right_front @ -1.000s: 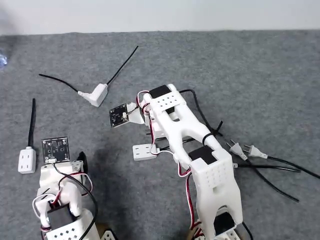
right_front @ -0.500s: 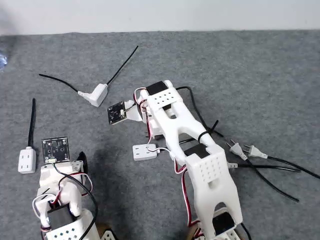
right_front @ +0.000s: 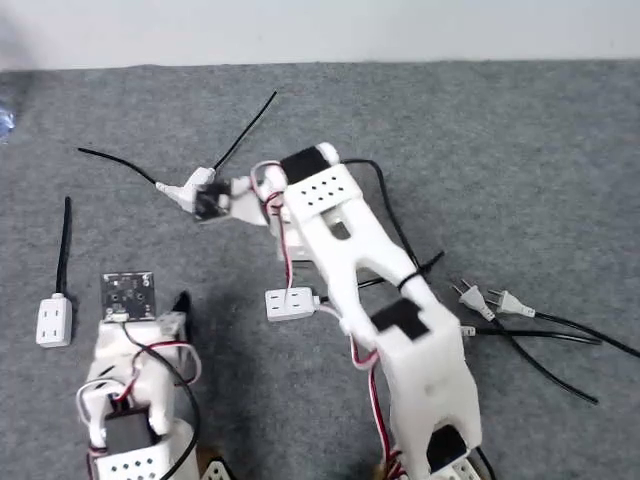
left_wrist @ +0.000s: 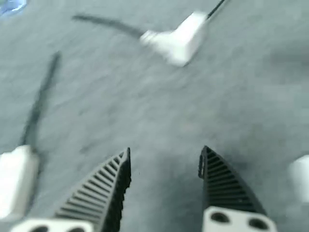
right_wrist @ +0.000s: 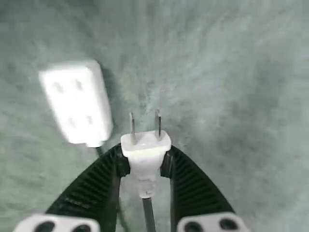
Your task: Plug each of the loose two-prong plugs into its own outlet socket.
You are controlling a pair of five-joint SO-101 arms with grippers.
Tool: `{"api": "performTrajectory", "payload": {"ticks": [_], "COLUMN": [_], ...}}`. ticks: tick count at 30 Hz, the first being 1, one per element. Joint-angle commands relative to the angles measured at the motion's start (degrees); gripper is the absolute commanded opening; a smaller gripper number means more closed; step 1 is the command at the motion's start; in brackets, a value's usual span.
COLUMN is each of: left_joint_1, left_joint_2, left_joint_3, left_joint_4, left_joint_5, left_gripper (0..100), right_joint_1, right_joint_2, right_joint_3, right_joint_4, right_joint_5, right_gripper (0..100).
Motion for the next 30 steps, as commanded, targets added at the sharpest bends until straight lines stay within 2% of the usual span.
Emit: {"api": "performTrajectory", "payload": {"ticks": [1, 4, 7, 14, 20, 30], "left_joint_1": [11.25, 15.47, 17.58, 18.2, 18.55, 20.4], "left_joint_2": [-0.79, -0.79, -0.79, -0.79, -0.88, -0.88], "left_joint_3": [-0.57, -0.66, -0.75, -2.07, -3.91, -3.38], "left_joint_4": [-8.79, -17.93, -23.21, -23.12, -21.63, -19.96], "left_joint_5": [18.29, 35.69, 44.84, 48.97, 48.97, 48.79], "left_gripper": [22, 22, 22, 22, 22, 22], "right_joint_1": [-2.59, -2.86, -2.86, -2.86, -3.3, -11.21], "right_joint_2": [-11.82, -16.48, -19.38, -21.32, -23.16, -30.9], "right_joint_3": [-3.43, -2.81, -0.62, 5.45, 12.66, 15.21], "right_joint_4": [1.71, 2.07, 1.89, 0.48, -3.3, -3.56], "right_joint_5": [-8.7, -16.0, -21.63, -22.07, -20.57, -20.22], "right_gripper": [0.9, 0.9, 0.9, 0.9, 0.9, 0.9]}}
